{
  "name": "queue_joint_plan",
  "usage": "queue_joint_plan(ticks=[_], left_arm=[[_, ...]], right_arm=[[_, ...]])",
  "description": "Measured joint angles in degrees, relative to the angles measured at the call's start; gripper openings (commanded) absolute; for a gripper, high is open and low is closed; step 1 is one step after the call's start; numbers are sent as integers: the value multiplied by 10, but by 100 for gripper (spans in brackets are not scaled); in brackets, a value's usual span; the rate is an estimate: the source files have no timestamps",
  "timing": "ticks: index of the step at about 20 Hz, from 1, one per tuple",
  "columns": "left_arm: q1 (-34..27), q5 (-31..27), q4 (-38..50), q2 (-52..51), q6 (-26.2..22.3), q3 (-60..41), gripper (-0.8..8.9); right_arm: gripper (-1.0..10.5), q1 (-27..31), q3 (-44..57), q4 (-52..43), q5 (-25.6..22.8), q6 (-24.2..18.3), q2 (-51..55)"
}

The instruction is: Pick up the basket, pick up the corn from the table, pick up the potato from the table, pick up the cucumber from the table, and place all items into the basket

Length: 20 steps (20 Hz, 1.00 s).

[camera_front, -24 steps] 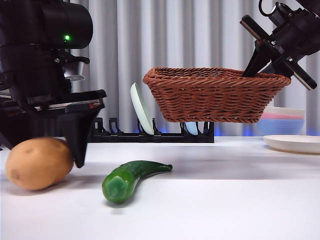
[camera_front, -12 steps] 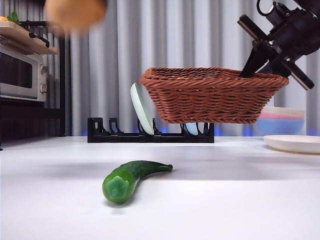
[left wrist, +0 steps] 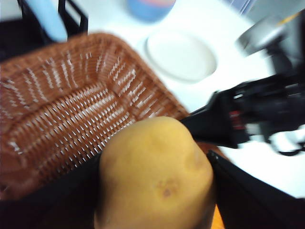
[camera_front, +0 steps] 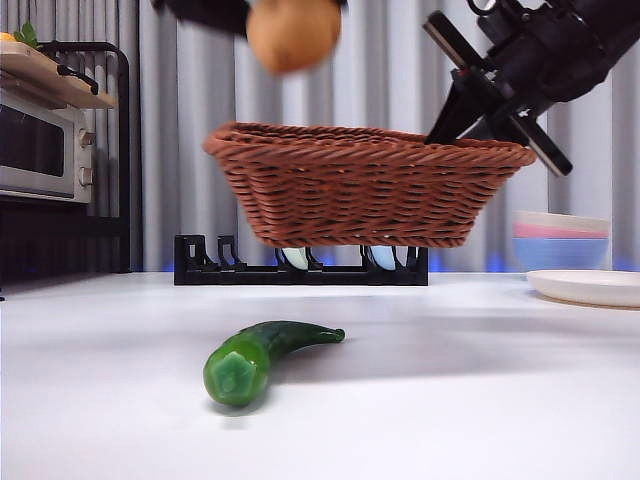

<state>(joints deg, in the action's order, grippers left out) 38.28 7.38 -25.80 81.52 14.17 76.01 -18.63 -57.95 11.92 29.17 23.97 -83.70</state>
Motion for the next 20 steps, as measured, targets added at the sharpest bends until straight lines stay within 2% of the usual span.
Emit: queue_joint_plan(ticks=[3,4,5,6,7,13,16,20], left_arm=[[1,-31,-2,49,-2,-3,30],[2,-42,-3,55,-7,-4,165],[3,-47,-3,57,-13,-4,355],[4,-48,-3,57,-17,-4,487],[5,-48,-3,57,-20,-4,509],[6,-42,-11,56,-21,-3,507],[14,-42,-81,44,-21,36,507],[34,-43,-195,-33,-32,103,507]], right_arm=[[-11,-16,0,0,0,0,0],[-11,-20,0,0,0,0,0],[-11,-21,0,0,0,0,0],[-11,-21,0,0,0,0,0],[-11,-21,0,0,0,0,0],[-11,-21,0,0,-26,-10,0],[-11,-18,0,-1,-28,-15,0],[-11,12,-2,-18,-26,-21,0]])
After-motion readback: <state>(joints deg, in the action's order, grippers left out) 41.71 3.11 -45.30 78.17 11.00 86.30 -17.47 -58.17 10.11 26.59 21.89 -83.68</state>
